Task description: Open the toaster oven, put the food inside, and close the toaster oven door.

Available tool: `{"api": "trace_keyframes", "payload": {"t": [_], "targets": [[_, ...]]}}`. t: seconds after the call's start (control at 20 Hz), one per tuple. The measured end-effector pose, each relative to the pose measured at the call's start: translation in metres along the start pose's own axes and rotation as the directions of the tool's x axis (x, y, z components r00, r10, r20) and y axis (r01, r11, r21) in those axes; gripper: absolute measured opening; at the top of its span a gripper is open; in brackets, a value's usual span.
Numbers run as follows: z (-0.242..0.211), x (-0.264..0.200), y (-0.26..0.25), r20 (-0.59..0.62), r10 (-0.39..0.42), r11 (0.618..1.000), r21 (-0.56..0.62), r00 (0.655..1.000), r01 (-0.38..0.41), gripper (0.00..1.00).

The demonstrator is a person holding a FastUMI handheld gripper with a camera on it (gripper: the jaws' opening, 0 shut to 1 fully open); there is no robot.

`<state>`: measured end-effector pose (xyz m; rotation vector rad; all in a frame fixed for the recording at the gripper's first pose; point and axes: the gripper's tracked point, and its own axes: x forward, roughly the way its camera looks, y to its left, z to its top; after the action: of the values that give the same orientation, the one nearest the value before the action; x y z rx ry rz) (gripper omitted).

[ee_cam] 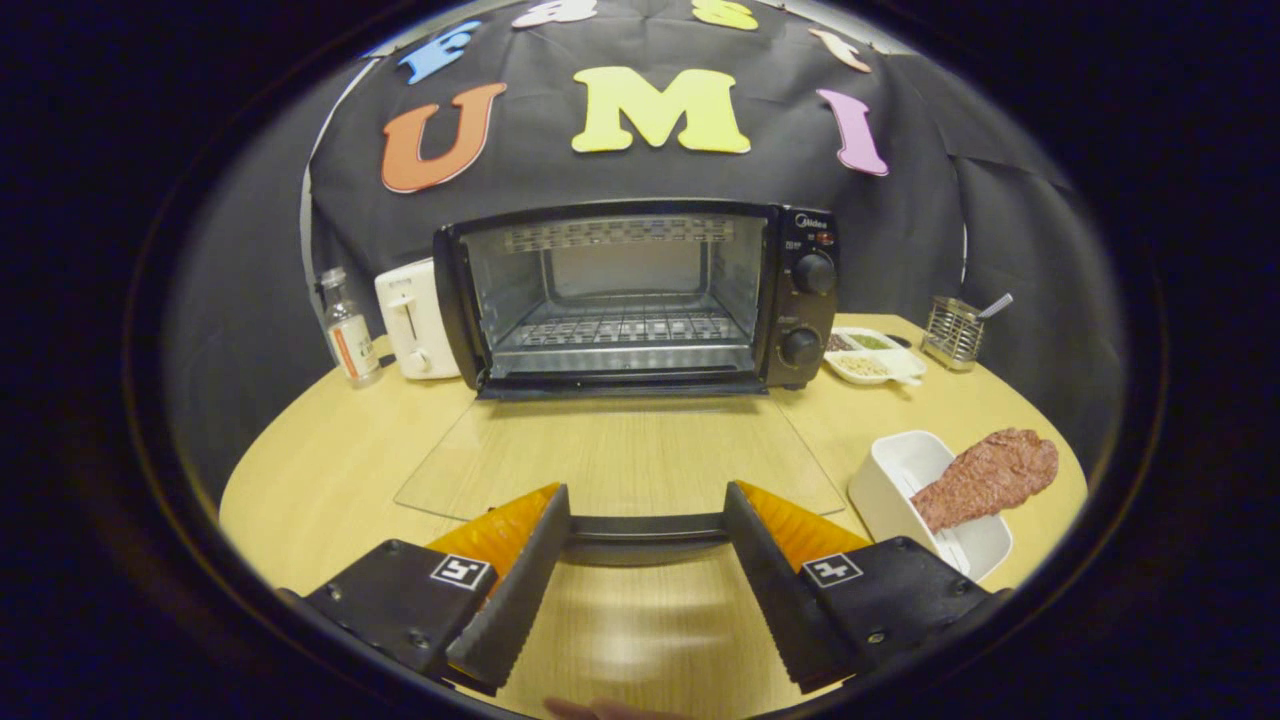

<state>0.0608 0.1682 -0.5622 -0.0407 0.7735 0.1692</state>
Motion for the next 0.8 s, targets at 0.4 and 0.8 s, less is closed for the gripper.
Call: {"api": "trace_keyframes", "payload": {"t": [0.4,0.8], "targets": [[0.057,-0.063,-0.023,0.12,0.057,0.995,-0.086,0.991,-0.047,0.98],[0.112,-0.123,-0.124,0.172,0.043,0.988,-0.15,0.984,-0.017,1.0]]}}
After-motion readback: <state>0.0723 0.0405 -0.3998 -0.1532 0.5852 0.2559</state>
